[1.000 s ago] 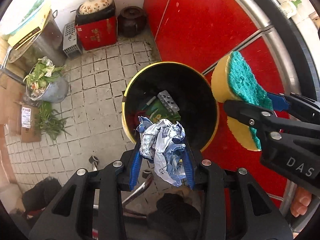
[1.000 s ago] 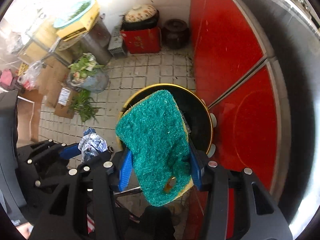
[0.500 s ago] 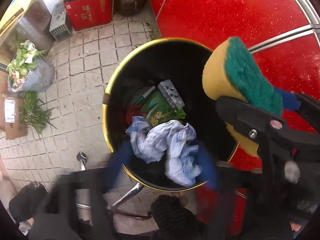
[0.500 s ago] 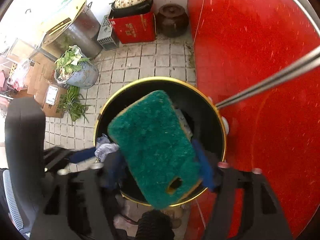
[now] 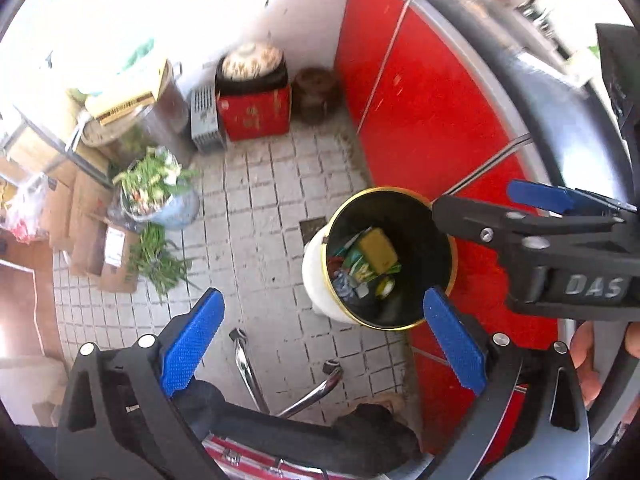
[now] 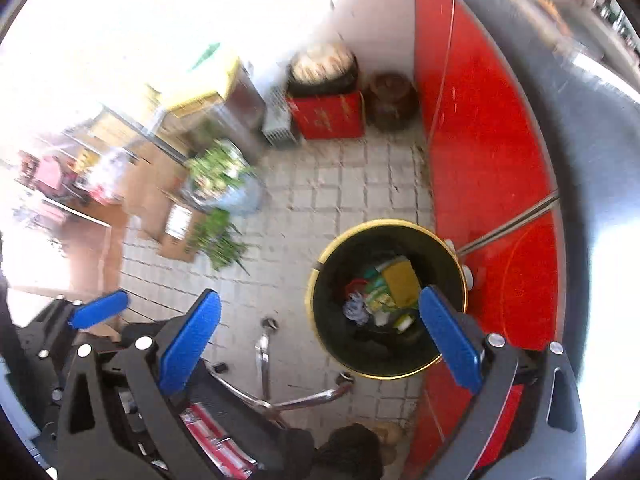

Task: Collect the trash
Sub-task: 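Grasp the white spray bottle with the right gripper while the left grasps the green tray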

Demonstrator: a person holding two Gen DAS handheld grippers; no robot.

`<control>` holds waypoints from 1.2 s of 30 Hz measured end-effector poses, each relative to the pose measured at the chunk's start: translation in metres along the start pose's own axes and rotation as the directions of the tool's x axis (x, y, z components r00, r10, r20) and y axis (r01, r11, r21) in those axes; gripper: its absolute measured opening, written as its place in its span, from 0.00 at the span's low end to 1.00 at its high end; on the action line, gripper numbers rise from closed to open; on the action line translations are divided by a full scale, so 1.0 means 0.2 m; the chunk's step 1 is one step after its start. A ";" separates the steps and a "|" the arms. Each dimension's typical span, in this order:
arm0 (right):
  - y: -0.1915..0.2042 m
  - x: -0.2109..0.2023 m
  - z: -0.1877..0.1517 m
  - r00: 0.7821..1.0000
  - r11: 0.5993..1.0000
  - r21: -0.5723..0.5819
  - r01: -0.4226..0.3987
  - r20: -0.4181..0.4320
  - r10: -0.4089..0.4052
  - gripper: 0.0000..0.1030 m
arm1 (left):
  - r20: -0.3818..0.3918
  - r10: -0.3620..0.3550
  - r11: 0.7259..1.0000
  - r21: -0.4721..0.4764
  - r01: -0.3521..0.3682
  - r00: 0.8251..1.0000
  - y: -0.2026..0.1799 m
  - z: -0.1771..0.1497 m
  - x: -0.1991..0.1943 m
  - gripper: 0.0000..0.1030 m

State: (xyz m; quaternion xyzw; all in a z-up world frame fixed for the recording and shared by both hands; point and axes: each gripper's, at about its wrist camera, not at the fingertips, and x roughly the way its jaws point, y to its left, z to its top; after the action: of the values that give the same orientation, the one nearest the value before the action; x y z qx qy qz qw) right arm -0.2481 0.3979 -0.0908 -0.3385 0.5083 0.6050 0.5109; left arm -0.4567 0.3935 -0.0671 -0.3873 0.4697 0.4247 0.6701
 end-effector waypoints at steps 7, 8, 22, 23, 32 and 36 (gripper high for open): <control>-0.31 -0.77 -0.16 0.982 0.997 0.067 0.024 0.183 -0.036 0.93 | 0.052 -0.130 0.988 0.090 0.125 0.990 -0.43 0.03 -0.36 0.94; -0.44 -0.85 -0.24 0.982 0.994 0.093 0.058 0.175 -0.073 0.93 | 0.044 -0.144 0.981 0.137 0.137 0.989 -0.54 0.04 -0.38 0.94; -1.84 -1.72 -2.16 0.892 0.658 0.670 0.343 -0.013 -0.451 0.93 | -0.219 -0.355 0.649 0.642 0.408 0.909 -2.35 -0.30 -0.36 0.94; -1.87 -1.74 -2.28 0.892 0.629 0.701 0.337 -0.023 -0.452 0.93 | -0.238 -0.352 0.618 0.667 0.416 0.905 -2.46 -0.35 -0.35 0.94; -1.99 -1.67 -2.81 0.909 0.441 0.862 0.251 -0.053 -0.414 0.93 | -0.348 -0.251 0.305 0.857 0.415 0.903 -2.93 -0.90 -0.28 0.94; -2.01 -1.64 -2.83 0.924 0.404 0.893 0.197 -0.031 -0.382 0.93 | -0.331 -0.181 0.165 0.918 0.360 0.926 -2.97 -1.05 -0.25 0.94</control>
State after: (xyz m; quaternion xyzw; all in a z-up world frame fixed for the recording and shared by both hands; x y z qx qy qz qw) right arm 0.1581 -0.2516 -0.0390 -0.0521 0.6321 0.1824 0.7513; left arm 0.0254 -0.0105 -0.0021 0.0078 0.6001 -0.1163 0.7914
